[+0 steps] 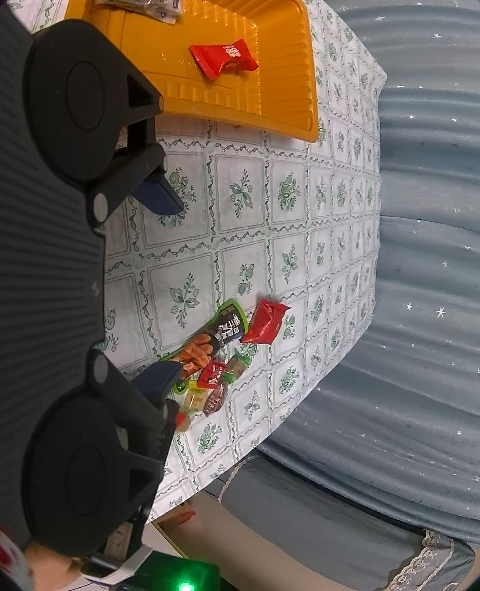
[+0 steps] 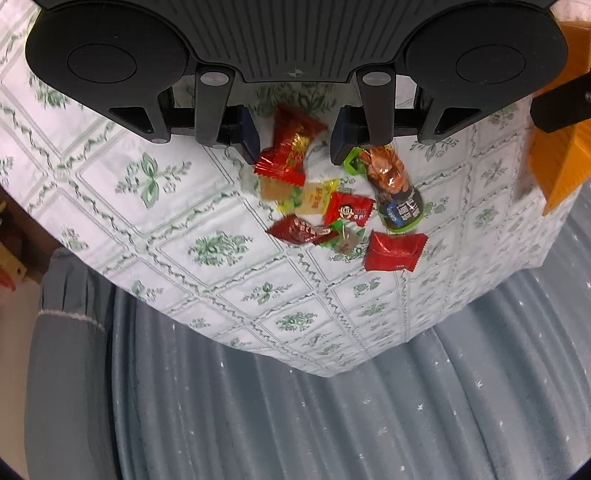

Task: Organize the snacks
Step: 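Grasp the red wrapped sweet with the right gripper while the left gripper grasps the sausage snack pack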

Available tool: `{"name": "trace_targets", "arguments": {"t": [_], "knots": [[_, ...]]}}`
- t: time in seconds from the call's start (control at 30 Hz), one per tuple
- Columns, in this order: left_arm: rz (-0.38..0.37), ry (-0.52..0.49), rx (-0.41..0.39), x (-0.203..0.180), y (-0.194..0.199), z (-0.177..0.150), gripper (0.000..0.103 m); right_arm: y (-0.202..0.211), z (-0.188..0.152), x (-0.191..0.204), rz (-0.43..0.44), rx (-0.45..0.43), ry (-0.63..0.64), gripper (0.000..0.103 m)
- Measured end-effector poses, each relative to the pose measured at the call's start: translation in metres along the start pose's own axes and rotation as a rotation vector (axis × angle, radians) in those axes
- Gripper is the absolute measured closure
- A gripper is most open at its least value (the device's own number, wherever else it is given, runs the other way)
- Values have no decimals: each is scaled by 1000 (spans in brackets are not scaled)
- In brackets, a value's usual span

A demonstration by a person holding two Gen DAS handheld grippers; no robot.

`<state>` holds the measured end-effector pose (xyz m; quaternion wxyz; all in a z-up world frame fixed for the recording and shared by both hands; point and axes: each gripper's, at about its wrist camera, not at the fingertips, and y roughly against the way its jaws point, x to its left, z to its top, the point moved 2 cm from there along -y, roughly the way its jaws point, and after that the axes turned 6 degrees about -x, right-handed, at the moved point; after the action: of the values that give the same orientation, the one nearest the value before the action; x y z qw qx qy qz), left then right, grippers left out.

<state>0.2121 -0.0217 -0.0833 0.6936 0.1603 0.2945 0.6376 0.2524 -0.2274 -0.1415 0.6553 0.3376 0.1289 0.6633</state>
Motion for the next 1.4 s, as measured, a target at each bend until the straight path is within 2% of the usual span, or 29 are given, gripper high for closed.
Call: {"name": "trace_targets", "arguments": {"t": [0.1,0.2,0.3,0.6,0.63,0.77,0.83,1.0,1.07,1.23,1.4], "knots": [[-7,-2,4,0,-3,-1,19,-3,-1,6,-21,-2,54,61],[-11,1,4,-1,-6,0,19,-4,-4,9,-55,-4,121,74],[-17,2,0,-3,-10,2,19,-4,-6,10,-64,-8,161,79],[-75,30,-5,-20,-37,3,20,14,4,1,-57,-59,108,81],[-81,32,-6,-23,-41,4,23,15,6,-1,-59,-65,104,81],[-98,45,15,-33,-63,5,47,16,8,-7,-62,-74,84,81],[-104,69,29,-36,-75,4,52,15,8,-8,-59,-74,76,81],[-108,107,26,-42,-99,4,58,12,8,-12,-65,-77,52,81],[-96,100,33,-44,-109,6,64,11,8,-15,-69,-77,36,81],[-62,-1,74,-52,-125,5,65,10,6,-15,-74,-76,45,81],[-52,-93,72,-46,-109,1,73,10,5,-13,-72,-79,52,81]]}}
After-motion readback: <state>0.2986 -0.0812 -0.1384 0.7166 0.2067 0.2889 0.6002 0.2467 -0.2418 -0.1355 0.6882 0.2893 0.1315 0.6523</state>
